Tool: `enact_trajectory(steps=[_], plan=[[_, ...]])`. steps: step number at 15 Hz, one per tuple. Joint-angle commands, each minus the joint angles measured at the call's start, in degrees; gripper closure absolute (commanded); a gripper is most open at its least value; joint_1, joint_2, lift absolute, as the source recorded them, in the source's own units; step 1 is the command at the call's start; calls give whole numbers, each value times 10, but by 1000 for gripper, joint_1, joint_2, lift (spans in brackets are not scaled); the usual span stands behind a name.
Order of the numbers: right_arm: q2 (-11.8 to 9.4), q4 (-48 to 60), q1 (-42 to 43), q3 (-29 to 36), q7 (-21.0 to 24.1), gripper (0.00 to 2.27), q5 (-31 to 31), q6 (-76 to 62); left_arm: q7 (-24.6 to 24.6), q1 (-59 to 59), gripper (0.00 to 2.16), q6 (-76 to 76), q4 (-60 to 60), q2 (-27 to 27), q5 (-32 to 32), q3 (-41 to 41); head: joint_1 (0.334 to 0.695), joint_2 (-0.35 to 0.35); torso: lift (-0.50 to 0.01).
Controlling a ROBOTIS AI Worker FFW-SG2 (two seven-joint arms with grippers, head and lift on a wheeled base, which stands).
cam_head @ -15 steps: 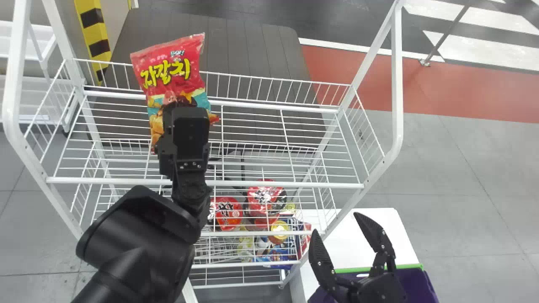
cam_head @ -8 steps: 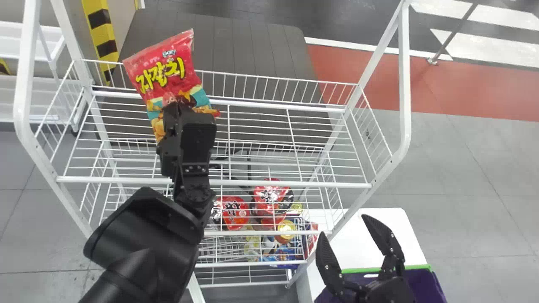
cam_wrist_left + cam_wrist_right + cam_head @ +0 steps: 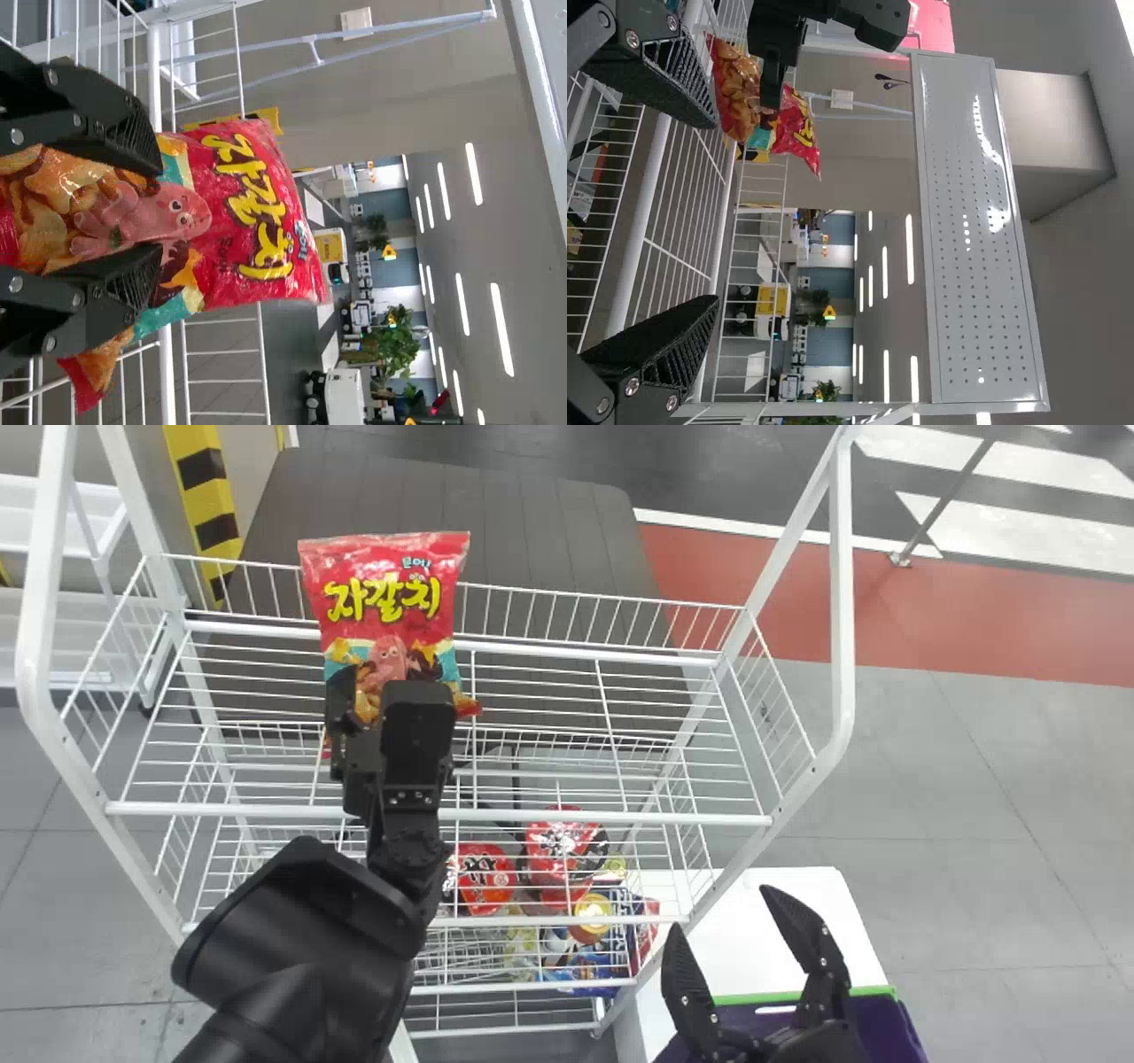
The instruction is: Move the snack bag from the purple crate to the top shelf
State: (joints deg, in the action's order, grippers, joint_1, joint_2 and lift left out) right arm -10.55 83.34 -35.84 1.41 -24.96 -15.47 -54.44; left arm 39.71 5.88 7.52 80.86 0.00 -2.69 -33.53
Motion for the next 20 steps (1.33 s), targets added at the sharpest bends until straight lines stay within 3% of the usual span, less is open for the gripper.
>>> enact_trajectory(steps=[1, 10, 15, 18, 20], plan=[[0, -1, -1, 0, 0, 127, 0, -4, -1, -1, 124, 0, 4, -1, -7, 3, 695, -245, 4], [1, -13, 5, 0, -1, 127, 3, -8, -48, -4, 205, 62, 53, -1, -53, 20, 695, -259, 4], [1, -27, 14, -1, -1, 127, 3, -10, -70, 48, 211, 134, 44, -1, -134, 50, 695, -248, 4], [1, -31, 18, -4, -1, 127, 5, -8, -74, 54, 221, 144, 40, -1, -143, 56, 695, -235, 4], [2, -33, 21, -6, -1, 127, 7, -8, -77, 56, 336, 153, 36, -1, -144, 61, 695, -230, 4]])
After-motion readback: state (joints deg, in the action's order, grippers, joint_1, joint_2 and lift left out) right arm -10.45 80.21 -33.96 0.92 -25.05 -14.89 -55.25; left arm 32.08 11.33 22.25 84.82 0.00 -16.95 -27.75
